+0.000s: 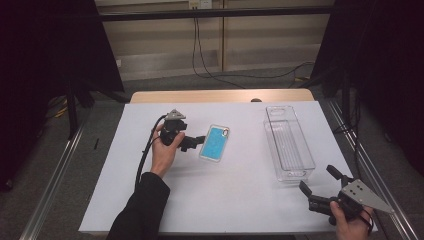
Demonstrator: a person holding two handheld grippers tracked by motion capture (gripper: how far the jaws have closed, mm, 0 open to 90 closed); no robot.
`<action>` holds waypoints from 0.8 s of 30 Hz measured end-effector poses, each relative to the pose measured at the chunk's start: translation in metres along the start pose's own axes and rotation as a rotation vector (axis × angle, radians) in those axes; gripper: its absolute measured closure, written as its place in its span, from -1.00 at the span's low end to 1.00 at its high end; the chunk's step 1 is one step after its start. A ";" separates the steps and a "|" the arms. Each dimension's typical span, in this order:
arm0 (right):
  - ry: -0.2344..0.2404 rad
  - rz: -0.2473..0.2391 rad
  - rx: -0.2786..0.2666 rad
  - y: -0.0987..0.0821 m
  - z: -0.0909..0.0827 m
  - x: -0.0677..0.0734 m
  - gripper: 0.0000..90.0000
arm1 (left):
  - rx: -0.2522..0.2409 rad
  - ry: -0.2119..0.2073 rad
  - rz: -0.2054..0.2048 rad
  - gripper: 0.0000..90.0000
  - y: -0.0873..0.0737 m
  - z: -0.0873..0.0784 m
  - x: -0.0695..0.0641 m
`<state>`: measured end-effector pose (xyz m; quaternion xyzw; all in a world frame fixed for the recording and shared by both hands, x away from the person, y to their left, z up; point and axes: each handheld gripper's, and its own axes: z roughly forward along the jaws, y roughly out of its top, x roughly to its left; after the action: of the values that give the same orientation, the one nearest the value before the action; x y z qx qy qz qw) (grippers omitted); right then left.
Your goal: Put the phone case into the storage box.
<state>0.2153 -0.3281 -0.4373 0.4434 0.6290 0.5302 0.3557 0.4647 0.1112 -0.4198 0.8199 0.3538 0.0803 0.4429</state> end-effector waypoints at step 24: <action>0.005 0.001 0.003 0.000 0.001 0.001 -1.00 | 0.159 0.033 0.006 -0.87 0.002 0.026 -0.025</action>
<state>0.2159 -0.3271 -0.4373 0.4428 0.6304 0.5307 0.3534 0.4585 0.0769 -0.4292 0.8521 0.3638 0.0667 0.3702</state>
